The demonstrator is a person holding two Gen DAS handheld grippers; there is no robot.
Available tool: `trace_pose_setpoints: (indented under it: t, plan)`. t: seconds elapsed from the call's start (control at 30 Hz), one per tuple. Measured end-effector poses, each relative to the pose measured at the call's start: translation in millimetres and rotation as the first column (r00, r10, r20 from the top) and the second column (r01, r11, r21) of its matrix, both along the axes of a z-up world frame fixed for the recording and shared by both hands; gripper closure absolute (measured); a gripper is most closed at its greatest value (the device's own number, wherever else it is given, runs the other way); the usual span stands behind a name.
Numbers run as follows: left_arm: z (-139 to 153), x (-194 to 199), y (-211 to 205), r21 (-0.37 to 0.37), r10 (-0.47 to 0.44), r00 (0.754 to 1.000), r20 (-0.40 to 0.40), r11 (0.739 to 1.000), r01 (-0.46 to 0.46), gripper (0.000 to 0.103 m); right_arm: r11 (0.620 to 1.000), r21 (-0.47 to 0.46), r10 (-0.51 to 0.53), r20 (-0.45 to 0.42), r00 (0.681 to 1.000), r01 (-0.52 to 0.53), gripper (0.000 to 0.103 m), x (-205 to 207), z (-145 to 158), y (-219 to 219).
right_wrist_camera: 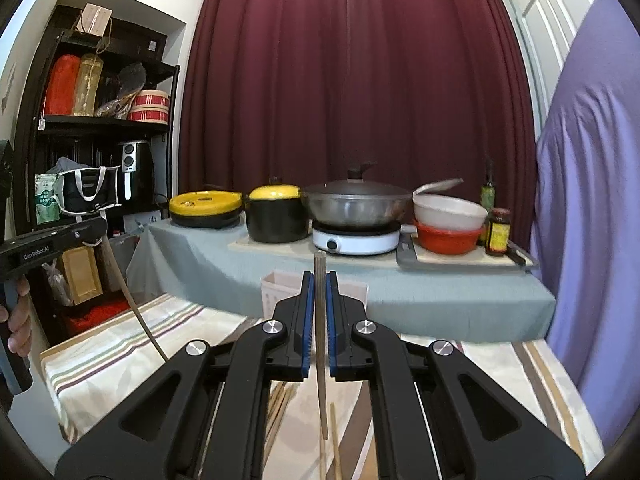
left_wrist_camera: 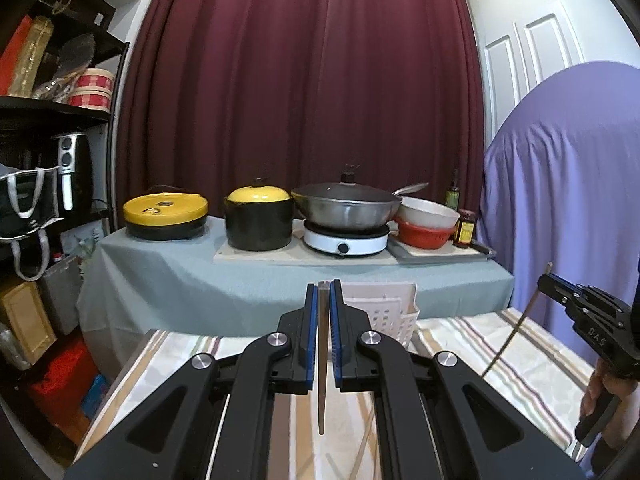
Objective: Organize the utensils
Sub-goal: 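Lift the left tool's chopstick over the white holder while the right tool carries its own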
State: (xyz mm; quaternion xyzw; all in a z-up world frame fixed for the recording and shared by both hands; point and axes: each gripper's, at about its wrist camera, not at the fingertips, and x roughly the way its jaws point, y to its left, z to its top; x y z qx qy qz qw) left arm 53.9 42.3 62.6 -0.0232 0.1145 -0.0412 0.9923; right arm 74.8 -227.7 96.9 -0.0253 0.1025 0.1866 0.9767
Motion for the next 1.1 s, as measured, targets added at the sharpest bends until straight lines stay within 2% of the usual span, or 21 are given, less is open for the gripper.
trace_pose_setpoints:
  t: [0.33,0.6,0.77,1.1]
  plan:
    - [43.1,72.2,-7.8,-0.039,-0.049,0.995,0.084,0.998,0.053,0.096,0.999,0.028,0.016,0.122,0.992,-0.020,0.097,72.3,38.3,12.8]
    - [71.3,126.2,-17.5,-0.025,-0.048,0.985,0.168,0.998,0.052,0.096,0.998,0.067,0.000,0.149,0.989,-0.010,0.097,138.5,49.7,15.3]
    - [62.6,154.7,-19.2,-0.031,-0.051,0.987,0.152,0.998,0.056,0.096,0.997,0.077,-0.008,0.116,0.993,-0.001,0.097,171.6,34.9,15.9]
    - [16.7,192.3,-27.8,-0.007,-0.072,0.997,0.041,0.997,0.073,0.096,0.998,0.059,-0.012,-0.008,1.000,0.013,0.097,205.9,-13.2,20.9]
